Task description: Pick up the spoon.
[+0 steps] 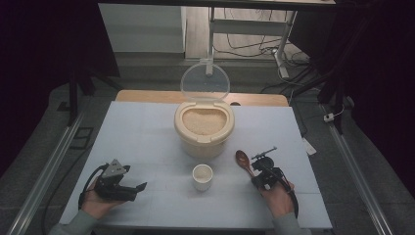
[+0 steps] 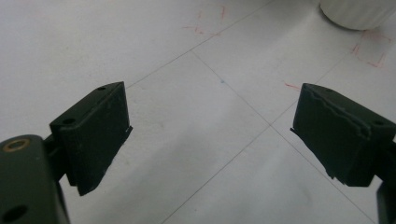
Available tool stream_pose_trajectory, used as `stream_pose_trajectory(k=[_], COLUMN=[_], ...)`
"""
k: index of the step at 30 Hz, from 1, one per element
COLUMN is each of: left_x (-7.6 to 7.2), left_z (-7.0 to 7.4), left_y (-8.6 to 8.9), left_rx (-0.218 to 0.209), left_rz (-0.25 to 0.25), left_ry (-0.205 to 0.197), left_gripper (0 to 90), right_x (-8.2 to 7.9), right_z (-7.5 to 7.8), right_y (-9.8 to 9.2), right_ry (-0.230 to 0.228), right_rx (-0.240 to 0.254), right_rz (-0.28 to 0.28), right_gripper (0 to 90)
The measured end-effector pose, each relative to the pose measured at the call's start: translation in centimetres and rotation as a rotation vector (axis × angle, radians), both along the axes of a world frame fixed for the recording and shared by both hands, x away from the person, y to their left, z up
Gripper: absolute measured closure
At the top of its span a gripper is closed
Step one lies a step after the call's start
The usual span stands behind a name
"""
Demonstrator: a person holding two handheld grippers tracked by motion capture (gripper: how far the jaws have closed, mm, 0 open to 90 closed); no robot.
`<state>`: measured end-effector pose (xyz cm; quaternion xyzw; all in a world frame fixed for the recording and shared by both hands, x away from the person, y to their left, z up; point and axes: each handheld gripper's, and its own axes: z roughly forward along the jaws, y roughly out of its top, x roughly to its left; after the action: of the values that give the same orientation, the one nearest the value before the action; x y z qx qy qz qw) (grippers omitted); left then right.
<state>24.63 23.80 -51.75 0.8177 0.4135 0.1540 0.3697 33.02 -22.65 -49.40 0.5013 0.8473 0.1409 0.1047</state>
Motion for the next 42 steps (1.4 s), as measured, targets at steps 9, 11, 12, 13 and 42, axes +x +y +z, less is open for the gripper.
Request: stream_pose_trajectory(k=[9, 11, 12, 13, 42], left_x=[0.0, 0.0, 0.0, 0.1, 0.1], left_z=[0.0, 0.0, 0.0, -0.1, -0.1], left_y=[0.0, 0.0, 0.0, 0.0, 0.0], left_rx=[0.002, 0.002, 0.002, 0.002, 0.007], left_rz=[0.002, 0.003, 0.003, 0.003, 0.003], left_ry=[0.0, 0.002, 0.002, 0.003, 0.003], left_gripper=[10.7, 10.7, 10.7, 10.7, 10.8], right_x=[-0.1, -0.2, -0.2, -0.3, -2.4], right_z=[1.7, 2.0, 2.2, 2.5, 6.8], right_y=[-2.0, -2.3, -2.5, -2.8, -2.5], right_ry=[-0.029, -0.035, -0.036, -0.045, -0.072], right_rx=[0.137, 0.163, 0.17, 0.197, 0.418], right_rz=[0.003, 0.003, 0.006, 0.012, 0.279], right_gripper=[79.2, 79.2, 79.2, 79.1, 79.1])
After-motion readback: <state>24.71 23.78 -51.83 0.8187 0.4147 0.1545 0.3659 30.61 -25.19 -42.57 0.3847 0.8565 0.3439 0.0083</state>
